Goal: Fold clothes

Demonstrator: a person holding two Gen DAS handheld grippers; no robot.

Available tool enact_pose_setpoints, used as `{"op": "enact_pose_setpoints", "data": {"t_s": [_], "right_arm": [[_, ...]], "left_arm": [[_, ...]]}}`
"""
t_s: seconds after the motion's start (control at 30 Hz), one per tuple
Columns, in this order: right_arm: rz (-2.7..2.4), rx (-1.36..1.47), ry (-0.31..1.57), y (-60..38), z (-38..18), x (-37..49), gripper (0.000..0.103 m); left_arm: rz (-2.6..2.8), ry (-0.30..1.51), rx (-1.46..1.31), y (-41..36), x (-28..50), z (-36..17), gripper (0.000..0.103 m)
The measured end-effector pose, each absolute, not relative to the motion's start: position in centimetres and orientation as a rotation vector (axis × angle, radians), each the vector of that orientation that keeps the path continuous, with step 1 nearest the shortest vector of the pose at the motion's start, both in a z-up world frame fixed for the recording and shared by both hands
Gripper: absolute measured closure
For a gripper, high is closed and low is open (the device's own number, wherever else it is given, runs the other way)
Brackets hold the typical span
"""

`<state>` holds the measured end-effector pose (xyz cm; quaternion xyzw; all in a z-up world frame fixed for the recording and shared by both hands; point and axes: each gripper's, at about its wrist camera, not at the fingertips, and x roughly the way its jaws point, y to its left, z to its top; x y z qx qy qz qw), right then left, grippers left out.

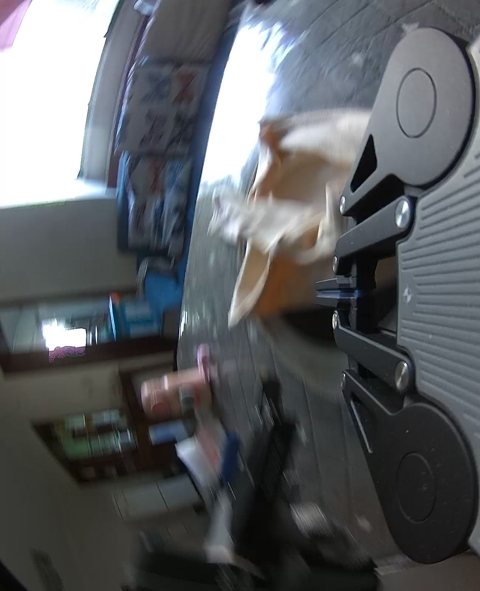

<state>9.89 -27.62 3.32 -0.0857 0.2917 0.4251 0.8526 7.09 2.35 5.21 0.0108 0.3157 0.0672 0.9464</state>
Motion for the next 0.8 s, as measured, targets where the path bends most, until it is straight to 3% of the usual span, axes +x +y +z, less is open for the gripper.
{"op": "enact_pose_setpoints", "data": {"t_s": [0.23, 0.33, 0.47, 0.8], "right_arm": [[1.028, -0.236, 0.597, -26.3, 3.7, 5.2, 0.102], [0.975, -0.226, 0.595, -26.8, 4.1, 6.2, 0.096], [0.868, -0.21, 0.598, -28.0, 4.0, 8.9, 0.07], [0.726, -0.123, 0.733, -28.5, 0.4, 16.0, 0.067]], "left_arm": [[0.109, 0.63, 0.03, 2.2, 7.3, 5.8, 0.0], [0.093, 0.63, 0.04, 1.8, 7.9, 5.8, 0.0], [0.068, 0.635, 0.053, 1.2, 8.9, 5.7, 0.0], [0.013, 0.636, 0.081, -0.2, 11.0, 5.9, 0.0]]}}
